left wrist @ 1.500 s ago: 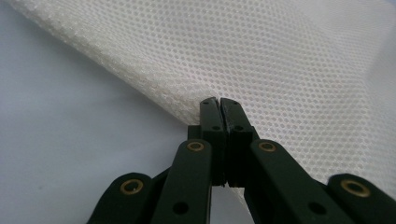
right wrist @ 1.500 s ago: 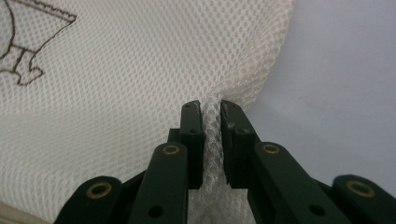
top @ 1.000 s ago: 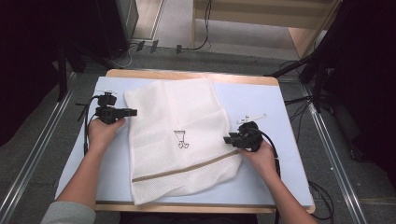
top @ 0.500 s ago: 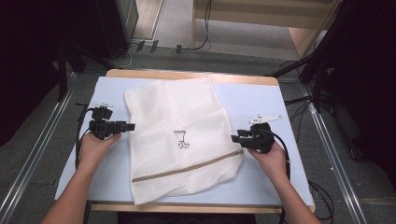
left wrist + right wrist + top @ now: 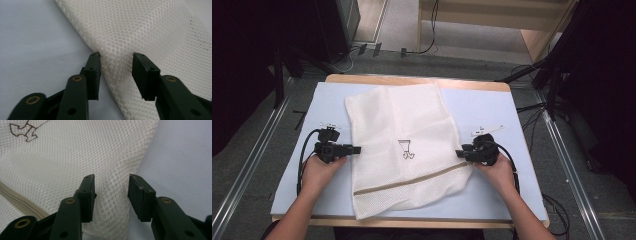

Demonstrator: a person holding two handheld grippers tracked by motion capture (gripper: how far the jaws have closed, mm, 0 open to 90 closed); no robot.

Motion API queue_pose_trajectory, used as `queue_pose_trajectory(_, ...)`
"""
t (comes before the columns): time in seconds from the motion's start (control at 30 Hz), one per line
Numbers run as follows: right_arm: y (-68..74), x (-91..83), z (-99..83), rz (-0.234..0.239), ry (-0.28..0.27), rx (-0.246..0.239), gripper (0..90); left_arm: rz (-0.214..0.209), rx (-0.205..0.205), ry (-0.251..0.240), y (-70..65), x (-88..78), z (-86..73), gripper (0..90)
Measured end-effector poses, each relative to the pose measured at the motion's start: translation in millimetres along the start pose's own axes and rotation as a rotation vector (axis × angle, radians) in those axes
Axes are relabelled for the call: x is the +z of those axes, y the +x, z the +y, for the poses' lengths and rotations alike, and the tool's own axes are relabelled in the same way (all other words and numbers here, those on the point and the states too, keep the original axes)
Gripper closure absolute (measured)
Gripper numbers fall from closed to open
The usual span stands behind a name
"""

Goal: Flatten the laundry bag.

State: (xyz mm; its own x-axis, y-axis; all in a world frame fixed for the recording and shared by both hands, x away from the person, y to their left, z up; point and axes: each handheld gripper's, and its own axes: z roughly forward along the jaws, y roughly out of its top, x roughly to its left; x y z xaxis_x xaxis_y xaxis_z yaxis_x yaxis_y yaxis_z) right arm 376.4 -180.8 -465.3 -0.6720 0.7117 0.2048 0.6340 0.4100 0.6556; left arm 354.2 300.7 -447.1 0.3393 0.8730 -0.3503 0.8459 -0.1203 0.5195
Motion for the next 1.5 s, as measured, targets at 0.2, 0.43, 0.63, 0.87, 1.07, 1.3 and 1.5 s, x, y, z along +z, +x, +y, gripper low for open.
queue_pose_trajectory(0.2,1.7,4.0,8.8,0.002,0.054,0.027,85.9,-0.009,0.042,0.042,-9.4,9.4,4.9,83.6)
queue_pose_trajectory(0.43,2.7,-6.7,9.6,-0.013,0.032,0.027,86.6,-0.015,0.07,0.029,-10.7,18.7,22.4,85.9)
queue_pose_trajectory(0.63,0.2,-18.8,4.5,-0.034,0.013,0.042,86.6,-0.044,0.072,-0.009,-11.4,25.3,44.2,86.1)
queue_pose_trajectory(0.87,-1.1,-24.3,-1.7,-0.05,0.001,0.04,85.7,-0.048,0.098,-0.027,-10.0,34.0,65.0,86.1)
queue_pose_trajectory(1.07,-0.6,-11.0,9.2,-0.04,-0.014,0.049,85.8,-0.026,0.074,-0.04,10.1,30.5,75.5,85.9)
queue_pose_trajectory(1.3,8.4,12.5,29.4,-0.037,-0.013,0.021,85.5,-0.014,0.036,-0.052,31.6,27.3,86.2,85.4)
queue_pose_trajectory(1.5,9.9,23.9,35.8,-0.007,-0.011,0.042,85.0,0.016,0.027,-0.051,46.5,23.7,93.5,84.8)
